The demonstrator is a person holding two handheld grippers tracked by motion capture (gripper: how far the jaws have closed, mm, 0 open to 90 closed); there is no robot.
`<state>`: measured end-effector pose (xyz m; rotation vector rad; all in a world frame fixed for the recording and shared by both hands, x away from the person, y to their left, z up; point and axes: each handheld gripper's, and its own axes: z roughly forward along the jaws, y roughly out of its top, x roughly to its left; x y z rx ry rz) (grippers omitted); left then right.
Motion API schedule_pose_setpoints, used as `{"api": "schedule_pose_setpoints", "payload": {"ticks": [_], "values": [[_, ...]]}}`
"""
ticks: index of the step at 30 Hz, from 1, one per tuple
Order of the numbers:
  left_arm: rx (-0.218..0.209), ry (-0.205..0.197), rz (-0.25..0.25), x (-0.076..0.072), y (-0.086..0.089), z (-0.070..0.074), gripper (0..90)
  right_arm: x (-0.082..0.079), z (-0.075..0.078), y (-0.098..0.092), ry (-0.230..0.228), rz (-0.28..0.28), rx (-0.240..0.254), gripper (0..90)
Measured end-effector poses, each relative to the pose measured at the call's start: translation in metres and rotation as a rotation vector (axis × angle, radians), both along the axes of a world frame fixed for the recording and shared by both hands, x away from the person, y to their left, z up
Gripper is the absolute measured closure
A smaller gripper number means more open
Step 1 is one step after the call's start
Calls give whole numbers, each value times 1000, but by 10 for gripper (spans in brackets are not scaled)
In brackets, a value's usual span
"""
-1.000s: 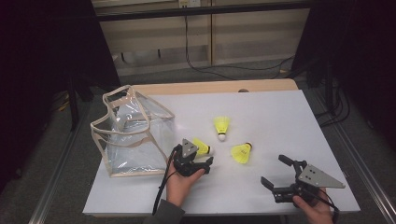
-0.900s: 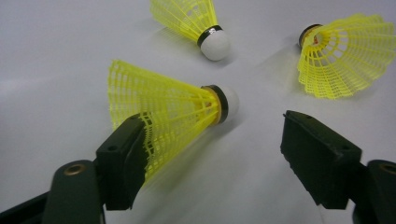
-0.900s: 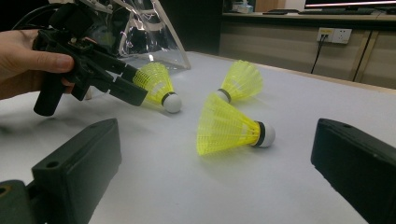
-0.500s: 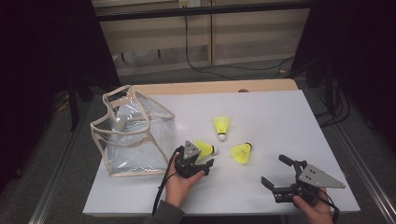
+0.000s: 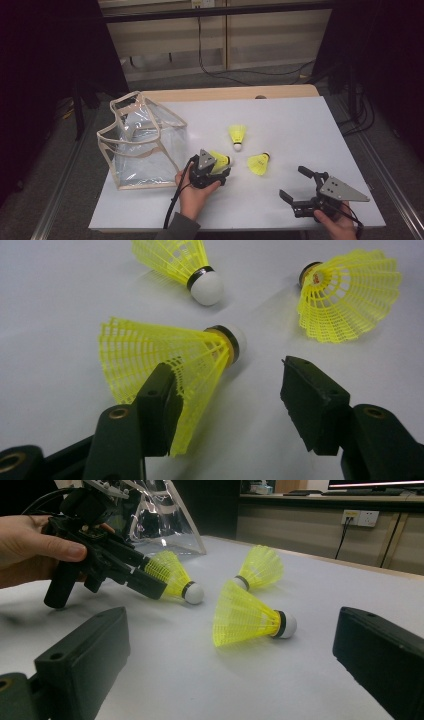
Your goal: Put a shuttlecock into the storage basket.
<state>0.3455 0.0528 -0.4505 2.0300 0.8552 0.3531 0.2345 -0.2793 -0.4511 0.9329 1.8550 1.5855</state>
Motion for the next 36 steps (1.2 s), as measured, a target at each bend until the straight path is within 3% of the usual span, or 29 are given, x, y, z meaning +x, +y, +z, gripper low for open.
{"api": "schedule_pose_setpoints", "payload": {"ticks": [2,5,6,11,15,25,27,36], "values": [[-12,1,-4,1,-2,0,426,0,0,0,0,1,1,19],[5,-15,-3,3,-4,0,446,0,0,0,-1,2,2,19],[-15,-13,-11,5,-4,-1,474,0,0,0,-2,2,1,19],[-19,5,-2,9,-3,-4,498,0,0,-1,3,3,2,19],[-46,22,-1,11,-3,-4,522,0,0,-1,5,-1,7,19],[-17,22,1,13,-8,-4,523,0,0,-1,4,1,7,19],[-33,30,10,14,-8,-5,529,0,0,-1,4,2,8,19],[-33,53,13,17,-7,-5,578,0,0,-1,4,1,6,19]]}}
